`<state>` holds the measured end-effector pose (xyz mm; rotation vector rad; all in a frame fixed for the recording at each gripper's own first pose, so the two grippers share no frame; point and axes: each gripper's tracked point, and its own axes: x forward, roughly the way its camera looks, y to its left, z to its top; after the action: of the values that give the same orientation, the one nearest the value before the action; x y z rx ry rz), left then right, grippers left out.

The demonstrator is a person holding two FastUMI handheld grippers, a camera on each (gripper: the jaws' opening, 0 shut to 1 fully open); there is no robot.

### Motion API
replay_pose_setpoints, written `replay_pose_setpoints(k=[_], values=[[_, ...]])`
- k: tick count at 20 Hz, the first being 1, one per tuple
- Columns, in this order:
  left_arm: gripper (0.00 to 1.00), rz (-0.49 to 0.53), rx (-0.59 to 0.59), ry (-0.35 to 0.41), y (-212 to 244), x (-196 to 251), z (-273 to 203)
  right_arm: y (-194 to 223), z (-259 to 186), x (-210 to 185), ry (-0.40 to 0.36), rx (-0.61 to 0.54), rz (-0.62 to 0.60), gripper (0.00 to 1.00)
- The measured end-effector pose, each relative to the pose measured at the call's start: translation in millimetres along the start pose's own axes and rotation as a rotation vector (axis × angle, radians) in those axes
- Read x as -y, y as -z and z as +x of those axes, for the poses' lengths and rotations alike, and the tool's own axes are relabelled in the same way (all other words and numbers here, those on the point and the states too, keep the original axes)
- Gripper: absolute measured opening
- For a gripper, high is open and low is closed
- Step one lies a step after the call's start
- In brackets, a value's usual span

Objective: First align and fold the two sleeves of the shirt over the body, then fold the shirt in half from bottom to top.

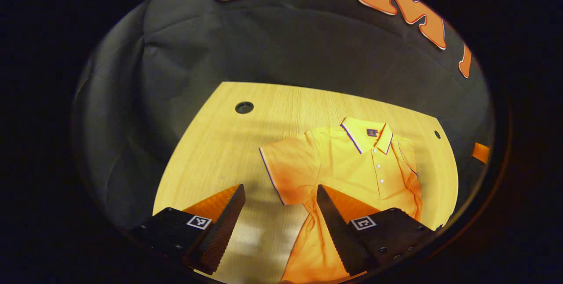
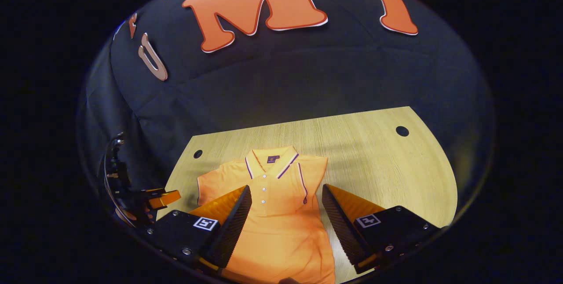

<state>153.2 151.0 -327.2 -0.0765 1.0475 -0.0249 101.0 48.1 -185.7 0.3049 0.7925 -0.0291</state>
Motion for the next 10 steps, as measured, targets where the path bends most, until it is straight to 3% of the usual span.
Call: replay_pose_setpoints(k=[4,10], values=[[0.99,-0.036,-0.184,0.008,3,-13,40,18,-36,22,0.095,0.054,0.042,0.99],[0.98,-0.007,-0.348,-0.042,7,-13,95,61,-79,43,0.192,0.063,0.104,0.99]])
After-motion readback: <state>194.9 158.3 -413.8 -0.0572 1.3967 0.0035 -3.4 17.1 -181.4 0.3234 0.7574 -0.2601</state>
